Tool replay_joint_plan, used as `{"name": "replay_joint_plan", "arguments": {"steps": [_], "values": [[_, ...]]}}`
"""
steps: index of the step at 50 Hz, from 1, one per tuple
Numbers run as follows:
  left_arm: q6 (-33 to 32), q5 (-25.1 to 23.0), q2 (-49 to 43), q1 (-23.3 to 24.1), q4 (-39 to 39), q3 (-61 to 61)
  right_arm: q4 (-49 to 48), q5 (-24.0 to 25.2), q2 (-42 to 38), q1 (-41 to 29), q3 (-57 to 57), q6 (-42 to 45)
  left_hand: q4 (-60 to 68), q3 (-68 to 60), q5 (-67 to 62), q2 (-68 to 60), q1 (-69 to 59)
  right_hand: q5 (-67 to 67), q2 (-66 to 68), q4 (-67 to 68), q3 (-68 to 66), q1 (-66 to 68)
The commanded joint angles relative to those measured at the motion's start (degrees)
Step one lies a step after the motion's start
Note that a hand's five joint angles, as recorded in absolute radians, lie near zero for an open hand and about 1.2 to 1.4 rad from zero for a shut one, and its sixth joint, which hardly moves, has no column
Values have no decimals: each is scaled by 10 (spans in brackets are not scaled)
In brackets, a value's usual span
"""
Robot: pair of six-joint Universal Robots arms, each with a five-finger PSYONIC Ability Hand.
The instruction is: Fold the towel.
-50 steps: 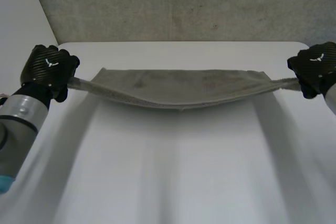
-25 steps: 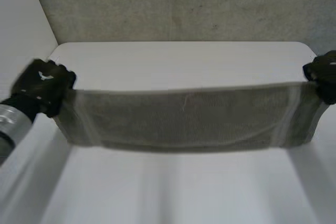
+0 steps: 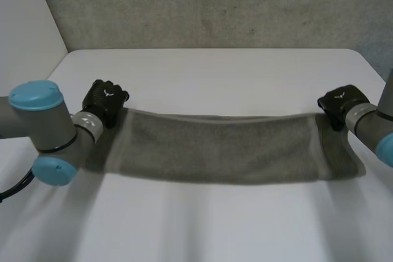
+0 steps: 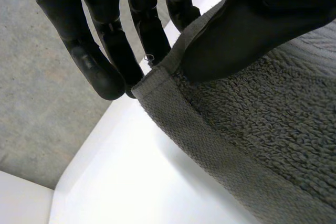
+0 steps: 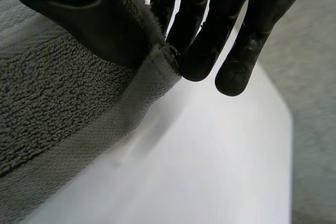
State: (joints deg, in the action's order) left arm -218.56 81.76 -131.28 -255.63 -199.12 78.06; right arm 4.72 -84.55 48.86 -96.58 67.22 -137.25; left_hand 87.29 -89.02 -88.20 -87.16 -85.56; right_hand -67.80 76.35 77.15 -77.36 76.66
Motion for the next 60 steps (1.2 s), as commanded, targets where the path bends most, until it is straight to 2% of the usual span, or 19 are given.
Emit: {"name": "replay_joint_plan", "arguments": {"steps": [1,12,13,14,16,17,18,19,25,30,33,39,40,41,42,45,49,54,60], "values": [[-5,31,-47,15,-2,-63,-66,-17,-15,-12,-23,-15,-73,90,182,72,56,-22,36,28,-26,33],[-4,38,-64,19,-2,-76,-69,-19,-56,-17,-63,-12,-73,90,182,72,56,-22,36,28,-26,33],[-5,37,-64,20,-2,-72,-69,-20,-60,-19,-64,-12,-73,90,182,72,56,44,-30,-38,40,-33],[-5,37,-64,20,-2,-72,-69,-20,-61,-19,-64,-12,-73,90,182,72,56,45,-30,-38,40,-33],[-6,38,-63,27,-2,-67,-68,-23,-63,-23,-58,-14,-546,563,655,545,529,600,-586,-594,596,-589],[-6,38,-63,27,-2,-67,-68,-23,-63,-23,-58,-14,-549,566,658,547,531,603,-589,-597,599,-592],[-5,41,-63,31,-2,-66,-67,-28,-61,-25,-55,-16,-717,734,826,716,700,678,-664,-672,674,-667],[-5,45,-60,35,-1,-65,-67,-32,-60,-26,-53,-18,-762,779,871,761,745,678,-664,-672,674,-667],[-1,66,-43,35,-1,-54,-67,-39,-49,-26,-39,-29,-764,781,873,763,747,678,-664,-672,674,-667],[21,66,25,25,-3,-7,-67,3,54,-21,28,-46,-749,766,858,748,732,678,-664,-672,674,-667],[36,65,41,23,-4,8,-67,15,79,-20,50,-52,-746,763,855,744,728,678,-664,-672,674,-667],[118,49,125,13,-3,91,-54,30,172,-15,146,-79,-737,754,846,736,720,678,-664,-672,674,-667],[134,35,146,13,-3,117,-51,39,191,-14,177,-76,-737,754,846,736,720,539,-525,-533,535,-528],[134,35,147,13,-3,117,-51,39,191,-14,178,-76,-737,754,846,736,720,538,-523,-531,533,-526],[146,16,166,13,-3,141,-52,40,206,-12,205,-70,-739,756,848,737,722,448,-433,-441,443,-436],[163,-19,205,8,-3,188,-59,48,229,9,258,-65,-737,754,846,736,720,440,-425,-434,436,-429],[178,-52,250,-10,-3,248,-61,69,235,34,299,-62,-735,753,845,734,718,453,-439,-447,449,-442],[190,-57,263,-12,-9,278,-87,119,226,74,345,-64,-735,753,845,734,718,477,-463,-471,473,-466],[207,-56,262,-14,-25,289,-114,122,178,86,343,-65,-735,753,845,734,718,469,-454,-462,464,-457]]}}
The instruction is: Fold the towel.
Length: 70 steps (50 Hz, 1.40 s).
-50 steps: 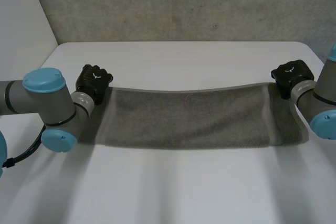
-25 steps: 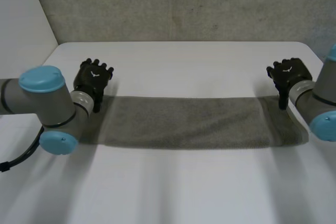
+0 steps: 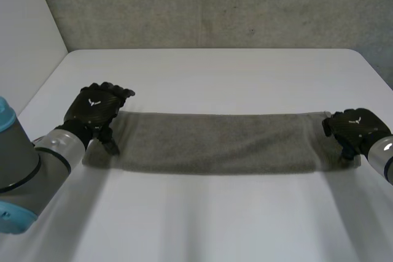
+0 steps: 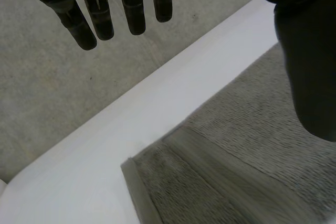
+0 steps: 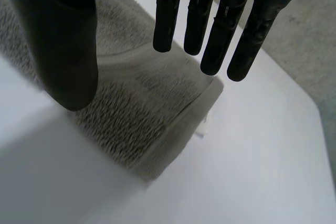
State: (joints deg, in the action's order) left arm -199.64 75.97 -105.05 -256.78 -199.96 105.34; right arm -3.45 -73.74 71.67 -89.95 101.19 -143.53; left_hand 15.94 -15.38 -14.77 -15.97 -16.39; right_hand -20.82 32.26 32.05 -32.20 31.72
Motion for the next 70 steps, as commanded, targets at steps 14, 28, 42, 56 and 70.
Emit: {"name": "replay_joint_plan", "arguments": {"steps": [14,28,42,56,70], "values": [[30,4,-7,-10,-31,18,-65,10,-95,22,-13,2,-22,16,110,22,26,-158,143,145,-144,149],[30,5,-7,-8,-31,19,-90,-48,-54,57,-27,3,-22,16,110,22,26,-492,477,480,-478,483],[29,9,-3,-8,-30,18,-6,-70,-55,133,-150,113,-25,20,114,26,30,-492,477,480,-478,483],[28,14,2,4,-29,-21,16,-156,-71,-244,-287,77,-34,28,122,34,38,-492,477,480,-478,483],[28,45,-8,35,-30,-51,-59,-129,-219,-465,-310,104,-35,30,124,36,40,-492,477,480,-478,483]]}}
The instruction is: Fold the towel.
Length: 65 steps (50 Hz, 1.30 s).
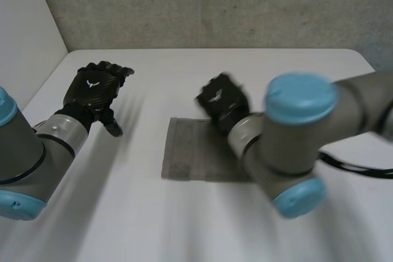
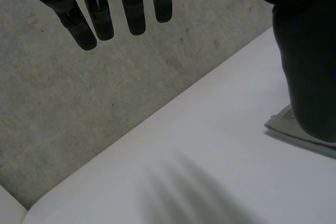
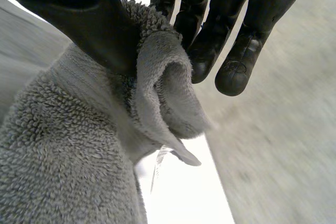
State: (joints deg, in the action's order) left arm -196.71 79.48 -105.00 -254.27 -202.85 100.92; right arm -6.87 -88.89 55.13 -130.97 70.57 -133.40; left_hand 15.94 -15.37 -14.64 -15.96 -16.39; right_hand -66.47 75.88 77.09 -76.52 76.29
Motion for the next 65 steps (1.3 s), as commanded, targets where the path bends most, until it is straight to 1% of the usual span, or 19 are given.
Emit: {"name": "replay_joint_plan", "arguments": {"steps": [1,3,4,5,6,7,8,9,12,16,20,28,36,46,51,55,56,58,65], "values": [[-1,9,-11,13,-1,-8,-28,34,-58,-62,-4,-2,-35,30,122,36,40,-35,41,29,-35,37],[-1,9,-17,17,-1,-11,-30,48,-59,-63,-3,-7,-35,30,122,36,40,-35,41,29,-35,37],[-1,10,-21,21,-1,-14,-31,60,-60,-63,-2,-13,-35,30,122,36,40,42,-36,-49,43,-41],[-1,10,-21,21,-1,-14,-31,60,-60,-63,-2,-13,-35,30,122,36,40,43,-37,-49,44,-41],[-1,10,-23,25,-1,-17,-28,71,-60,-61,2,-22,-34,28,121,34,38,295,-289,-301,295,-293],[-1,11,-25,29,-1,-20,-28,81,-59,-61,8,-31,-34,28,121,34,38,432,-426,-438,432,-430],[-1,11,-25,29,-1,-20,-28,81,-59,-61,8,-31,-34,28,121,34,38,433,-428,-440,434,-432],[-1,14,-26,32,-2,-21,-26,90,-58,-59,13,-40,-34,28,121,34,38,527,-521,-533,527,-525],[0,19,-29,40,-1,-27,-25,94,-43,-58,27,-60,-34,28,121,34,38,665,-659,-671,665,-663],[1,25,-31,55,-1,-35,-26,93,4,-30,48,-82,-34,28,121,34,38,665,-659,-671,665,-663],[3,29,-35,71,-2,-44,-28,89,69,60,93,-121,-32,26,119,32,37,665,-659,-671,665,-663],[15,29,-58,126,-1,-59,-18,89,150,157,201,-157,-25,20,112,25,30,665,-659,-671,665,-663],[12,30,-107,176,-1,-77,-20,93,171,227,304,-160,-24,18,111,24,28,629,-623,-635,630,-627],[12,51,-132,184,0,-81,-53,100,154,251,354,-163,-22,16,109,22,26,571,-566,-578,572,-570],[14,52,-127,183,0,-78,-76,94,126,252,354,-163,-22,16,109,22,26,449,-443,-455,449,-447],[15,52,-124,181,0,-76,-82,89,114,252,350,-164,-24,18,111,24,28,212,-206,-218,213,-210],[15,52,-124,181,0,-76,-82,89,114,252,350,-164,-24,18,111,24,28,211,-205,-218,212,-210],[15,52,-122,179,1,-76,-82,71,112,253,346,-159,-24,18,111,24,28,-34,40,28,-34,36],[15,58,-109,176,5,-80,-78,17,117,245,317,-135,-25,20,112,25,30,-35,41,29,-35,37]]}}
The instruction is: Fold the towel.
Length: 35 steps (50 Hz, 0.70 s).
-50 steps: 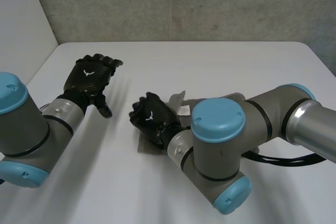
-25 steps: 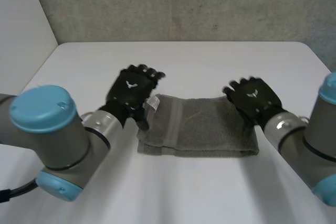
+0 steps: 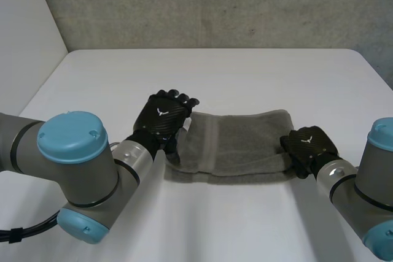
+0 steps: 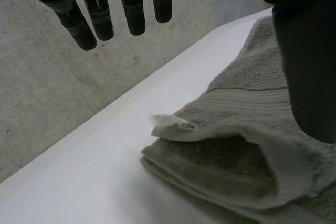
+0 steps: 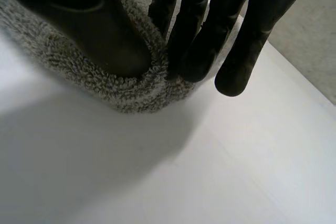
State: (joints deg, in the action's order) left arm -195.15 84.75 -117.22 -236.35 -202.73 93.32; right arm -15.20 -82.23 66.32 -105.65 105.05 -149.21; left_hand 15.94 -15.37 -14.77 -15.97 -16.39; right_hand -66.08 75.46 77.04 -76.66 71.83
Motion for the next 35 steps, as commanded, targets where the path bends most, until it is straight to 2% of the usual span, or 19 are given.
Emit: {"name": "replay_joint_plan", "arguments": {"steps": [1,5,7,10,12,13,15,20,26,27,28,29,30,31,32,35], "values": [[-1,9,25,-5,6,-5,7,-57,7,-10,-42,36,-25,20,114,26,30,-39,45,30,-33,82],[1,13,57,-20,11,0,11,-62,14,-32,-74,68,-29,23,117,29,33,-39,45,30,-33,82],[10,15,87,-45,15,7,13,-61,12,-109,-120,85,-29,23,117,29,33,-39,45,30,-33,82],[21,15,99,-57,15,10,16,-61,9,-152,-149,89,-29,23,117,29,33,-39,45,30,-33,82],[50,15,120,-77,16,12,26,-58,-21,-218,-203,90,-29,23,117,29,33,-39,45,30,-33,82],[50,15,120,-77,16,12,26,-58,-21,-219,-203,90,-29,23,117,29,33,-39,45,30,-33,82],[78,14,130,-95,16,12,41,-47,-75,-271,-252,91,-29,23,117,29,33,-39,45,30,-33,82],[97,14,133,-103,21,12,65,-29,-141,-323,-296,89,-29,23,117,29,33,-39,45,30,-33,82],[98,15,132,-99,22,12,75,-34,-167,-345,-300,85,-30,25,119,31,35,-39,45,30,-33,82],[98,15,130,-97,22,12,76,-37,-166,-344,-296,81,-29,23,117,29,33,30,-24,-40,36,12],[99,16,129,-97,22,12,75,-42,-161,-340,-290,79,-29,23,117,29,33,304,-298,-314,310,-261],[99,16,129,-97,22,12,75,-42,-161,-340,-290,79,-29,23,117,29,33,307,-300,-316,312,-264],[99,16,126,-96,21,11,75,-49,-154,-338,-281,69,-30,25,119,31,35,560,-554,-569,566,-517],[100,16,124,-95,20,8,76,-55,-133,-335,-270,54,-30,25,119,31,35,657,-651,-667,663,-615],[100,16,122,-91,20,5,75,-57,-98,-325,-255,32,-30,25,119,31,35,661,-655,-670,667,-618],[101,16,116,-84,20,1,69,-58,-66,-311,-240,7,-30,25,119,31,35,661,-655,-670,667,-618]]}}
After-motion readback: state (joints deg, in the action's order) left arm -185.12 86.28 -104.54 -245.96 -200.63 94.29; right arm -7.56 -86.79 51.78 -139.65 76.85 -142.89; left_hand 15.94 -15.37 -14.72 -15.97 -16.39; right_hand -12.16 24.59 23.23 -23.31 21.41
